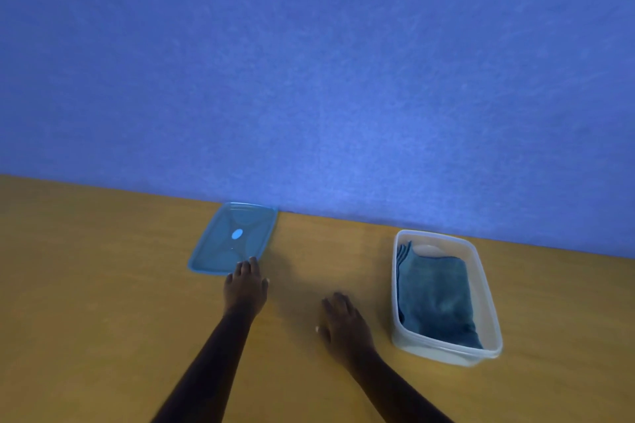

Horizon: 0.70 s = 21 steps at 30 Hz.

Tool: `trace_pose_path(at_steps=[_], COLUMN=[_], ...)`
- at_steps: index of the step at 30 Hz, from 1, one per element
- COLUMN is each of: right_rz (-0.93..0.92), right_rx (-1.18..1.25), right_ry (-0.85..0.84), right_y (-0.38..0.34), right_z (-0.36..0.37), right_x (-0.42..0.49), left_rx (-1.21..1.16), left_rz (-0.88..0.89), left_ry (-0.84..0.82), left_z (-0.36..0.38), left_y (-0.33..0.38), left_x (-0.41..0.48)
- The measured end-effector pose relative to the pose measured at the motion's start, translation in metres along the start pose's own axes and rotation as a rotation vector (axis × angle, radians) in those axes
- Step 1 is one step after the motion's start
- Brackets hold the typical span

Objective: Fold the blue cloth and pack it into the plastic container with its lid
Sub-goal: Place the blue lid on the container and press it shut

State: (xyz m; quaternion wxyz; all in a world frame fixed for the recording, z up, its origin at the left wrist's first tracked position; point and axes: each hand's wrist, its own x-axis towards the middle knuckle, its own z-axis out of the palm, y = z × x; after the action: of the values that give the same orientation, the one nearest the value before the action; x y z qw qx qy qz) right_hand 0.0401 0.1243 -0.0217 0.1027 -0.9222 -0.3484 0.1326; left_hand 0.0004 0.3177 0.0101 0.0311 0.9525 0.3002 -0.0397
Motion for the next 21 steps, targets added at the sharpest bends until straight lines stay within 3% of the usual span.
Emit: trace_pose_path(at_steps=[15,21], right_rz=[0.030,0.099], right_rx=[0.140,0.424], right_ry=[0.015,0.074], right_y=[0.002,-0.002], right_z=[-0.007,-0.030], right_x=[0.003,0.015], left_rx=[-0.032,-0.354], left_rz=[-0.005,-0.056], left_ry=[0.103,0.277], left_z=[-0.015,-0.065], left_y=[0.016,0.040], left_x=[0.001,0.004])
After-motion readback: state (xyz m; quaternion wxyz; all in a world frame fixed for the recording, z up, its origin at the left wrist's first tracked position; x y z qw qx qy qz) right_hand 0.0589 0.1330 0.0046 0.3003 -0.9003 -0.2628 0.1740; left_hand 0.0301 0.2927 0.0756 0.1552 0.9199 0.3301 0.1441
